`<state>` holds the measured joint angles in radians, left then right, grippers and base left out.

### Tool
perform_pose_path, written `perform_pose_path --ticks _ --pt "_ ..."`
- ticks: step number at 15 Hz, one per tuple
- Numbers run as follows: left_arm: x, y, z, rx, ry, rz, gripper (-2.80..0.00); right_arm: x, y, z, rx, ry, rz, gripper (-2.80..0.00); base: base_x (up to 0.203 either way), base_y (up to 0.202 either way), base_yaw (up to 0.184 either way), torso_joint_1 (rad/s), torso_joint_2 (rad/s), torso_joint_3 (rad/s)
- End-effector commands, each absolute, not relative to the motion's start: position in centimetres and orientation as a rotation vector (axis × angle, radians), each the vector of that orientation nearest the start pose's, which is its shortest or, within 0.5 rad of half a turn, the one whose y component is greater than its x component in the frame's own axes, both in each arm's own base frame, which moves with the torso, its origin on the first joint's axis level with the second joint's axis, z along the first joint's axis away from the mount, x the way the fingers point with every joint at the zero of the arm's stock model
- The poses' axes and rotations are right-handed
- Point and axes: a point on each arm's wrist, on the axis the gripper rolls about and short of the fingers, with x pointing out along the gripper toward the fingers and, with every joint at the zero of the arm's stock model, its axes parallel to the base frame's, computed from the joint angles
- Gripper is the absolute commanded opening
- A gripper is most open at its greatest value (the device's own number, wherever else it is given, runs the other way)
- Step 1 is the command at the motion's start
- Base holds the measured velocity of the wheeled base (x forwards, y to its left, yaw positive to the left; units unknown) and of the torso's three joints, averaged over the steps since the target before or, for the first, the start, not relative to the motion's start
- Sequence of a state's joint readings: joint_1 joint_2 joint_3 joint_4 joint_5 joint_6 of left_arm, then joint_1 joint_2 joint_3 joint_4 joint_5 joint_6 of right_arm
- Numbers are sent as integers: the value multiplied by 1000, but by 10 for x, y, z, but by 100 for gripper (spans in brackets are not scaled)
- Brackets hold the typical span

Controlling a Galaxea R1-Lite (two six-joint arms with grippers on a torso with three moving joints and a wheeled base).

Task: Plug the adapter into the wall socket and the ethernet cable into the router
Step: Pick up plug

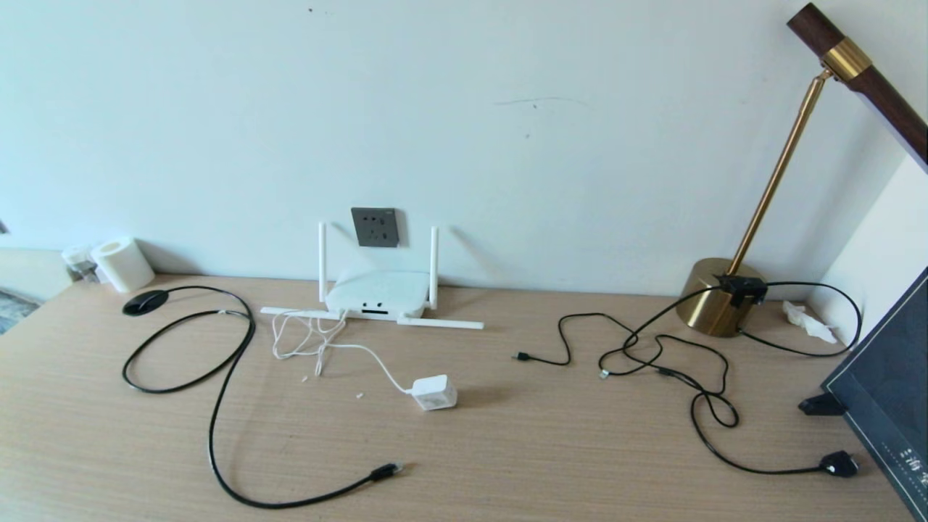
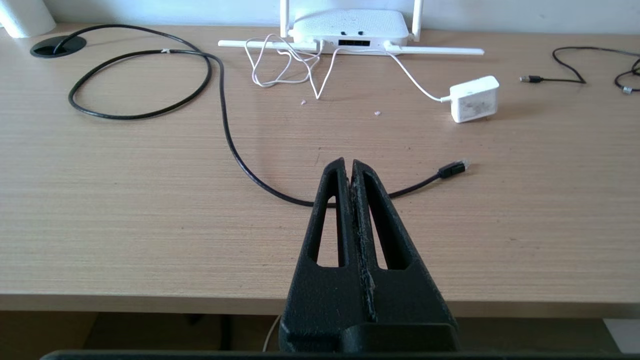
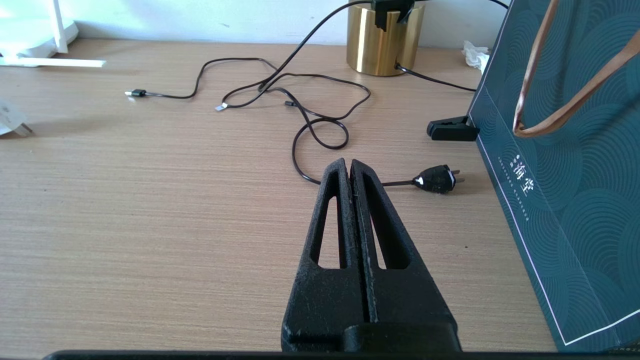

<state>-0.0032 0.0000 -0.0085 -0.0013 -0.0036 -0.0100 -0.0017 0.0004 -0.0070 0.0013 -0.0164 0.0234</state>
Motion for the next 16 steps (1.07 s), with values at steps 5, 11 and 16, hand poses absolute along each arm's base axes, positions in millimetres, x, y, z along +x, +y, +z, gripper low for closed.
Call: perform_pose_path --ticks 5,11,16 --pt "6 -4 196 7 23 -184 -280 -23 0 77 23 -6 -18 -280 0 0 0 0 0 0" --pt "184 -37 226 237 403 -524 -280 -23 0 77 23 -5 -18 -280 0 0 0 0 0 0" --pt "318 -89 169 511 483 -761 -280 -23 0 77 23 -6 -18 -280 0 0 0 0 0 0"
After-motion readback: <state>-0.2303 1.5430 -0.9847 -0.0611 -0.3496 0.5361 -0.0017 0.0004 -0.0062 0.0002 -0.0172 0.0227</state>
